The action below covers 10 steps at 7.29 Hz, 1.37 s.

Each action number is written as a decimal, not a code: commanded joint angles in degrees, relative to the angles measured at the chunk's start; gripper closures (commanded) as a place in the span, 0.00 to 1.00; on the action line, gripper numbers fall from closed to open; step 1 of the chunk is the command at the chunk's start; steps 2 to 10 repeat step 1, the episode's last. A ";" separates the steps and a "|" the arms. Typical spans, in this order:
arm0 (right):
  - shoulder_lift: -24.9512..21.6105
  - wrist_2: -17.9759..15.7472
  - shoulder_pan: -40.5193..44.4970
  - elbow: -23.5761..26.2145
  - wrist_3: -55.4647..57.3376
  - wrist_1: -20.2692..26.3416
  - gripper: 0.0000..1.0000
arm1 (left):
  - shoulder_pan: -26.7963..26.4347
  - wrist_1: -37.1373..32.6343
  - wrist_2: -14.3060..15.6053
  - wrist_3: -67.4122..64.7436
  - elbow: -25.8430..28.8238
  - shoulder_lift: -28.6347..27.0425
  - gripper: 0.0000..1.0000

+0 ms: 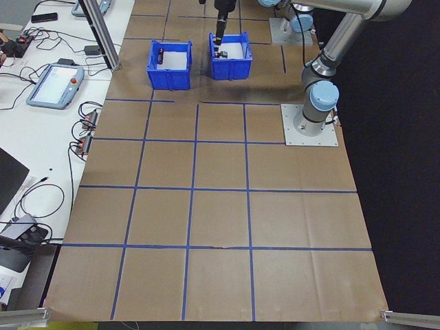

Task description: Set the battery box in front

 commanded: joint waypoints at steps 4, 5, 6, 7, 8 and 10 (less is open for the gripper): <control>0.00 0.03 -0.02 -0.02 0.08 -0.01 0.00 | 0.00 0.00 0.00 0.00 0.00 0.00 0.01; 0.00 0.03 -0.02 -0.02 0.08 -0.01 0.00 | 0.00 0.00 0.00 0.00 0.00 0.00 0.01; 0.00 0.03 -0.02 -0.02 0.08 -0.01 0.00 | 0.00 0.00 0.00 0.00 0.00 0.00 0.01; 0.00 0.03 -0.02 -0.02 0.08 -0.01 0.00 | 0.00 0.00 0.00 0.00 0.00 0.00 0.01; 0.00 0.03 -0.02 -0.02 0.08 -0.01 0.00 | 0.00 0.00 0.00 0.00 0.00 0.00 0.01; 0.00 0.03 -0.02 -0.02 0.08 -0.01 0.00 | 0.00 0.00 0.00 0.00 0.00 0.00 0.01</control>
